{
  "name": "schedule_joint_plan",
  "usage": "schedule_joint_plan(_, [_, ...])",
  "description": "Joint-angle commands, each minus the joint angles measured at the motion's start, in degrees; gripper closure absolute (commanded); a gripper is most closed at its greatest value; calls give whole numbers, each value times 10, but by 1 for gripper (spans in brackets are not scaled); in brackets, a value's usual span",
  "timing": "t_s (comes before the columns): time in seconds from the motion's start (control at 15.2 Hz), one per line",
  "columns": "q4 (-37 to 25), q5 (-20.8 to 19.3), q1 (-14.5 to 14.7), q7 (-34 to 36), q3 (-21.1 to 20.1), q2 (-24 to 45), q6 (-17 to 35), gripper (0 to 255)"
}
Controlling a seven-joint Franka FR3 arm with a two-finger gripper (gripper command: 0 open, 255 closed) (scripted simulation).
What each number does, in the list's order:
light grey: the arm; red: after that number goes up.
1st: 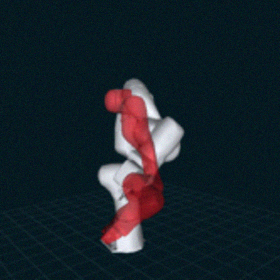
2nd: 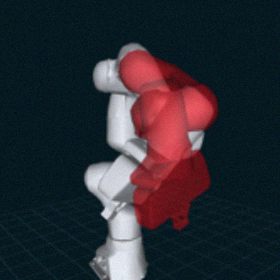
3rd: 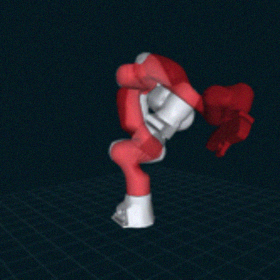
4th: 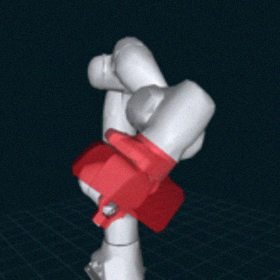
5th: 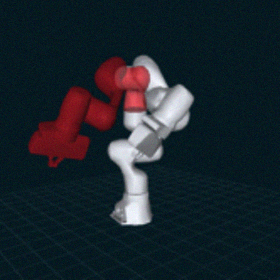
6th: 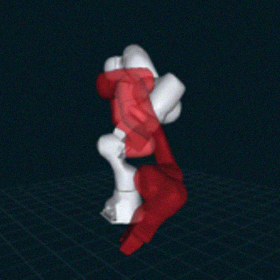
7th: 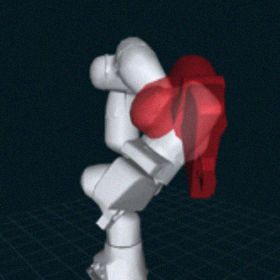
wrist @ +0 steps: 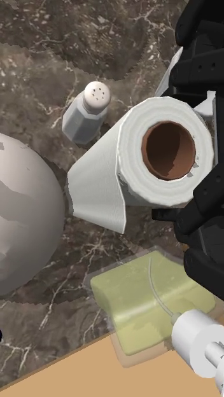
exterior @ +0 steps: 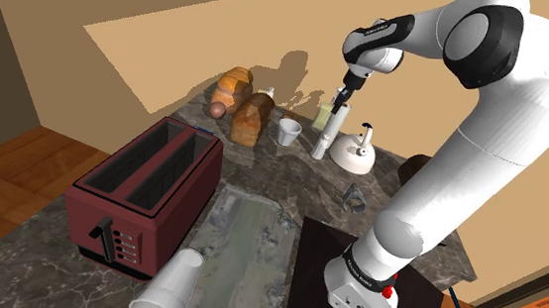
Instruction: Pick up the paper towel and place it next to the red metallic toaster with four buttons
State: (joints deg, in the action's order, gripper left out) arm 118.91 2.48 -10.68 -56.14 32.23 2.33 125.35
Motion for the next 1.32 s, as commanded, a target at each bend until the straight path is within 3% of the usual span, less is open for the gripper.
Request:
schedule_joint_plan(0.0, [-10,-5,0,3,0,-7,-16,255])
schedule_joint_plan(1.25, [-121,-28,4,21,-3,-44,-158,255])
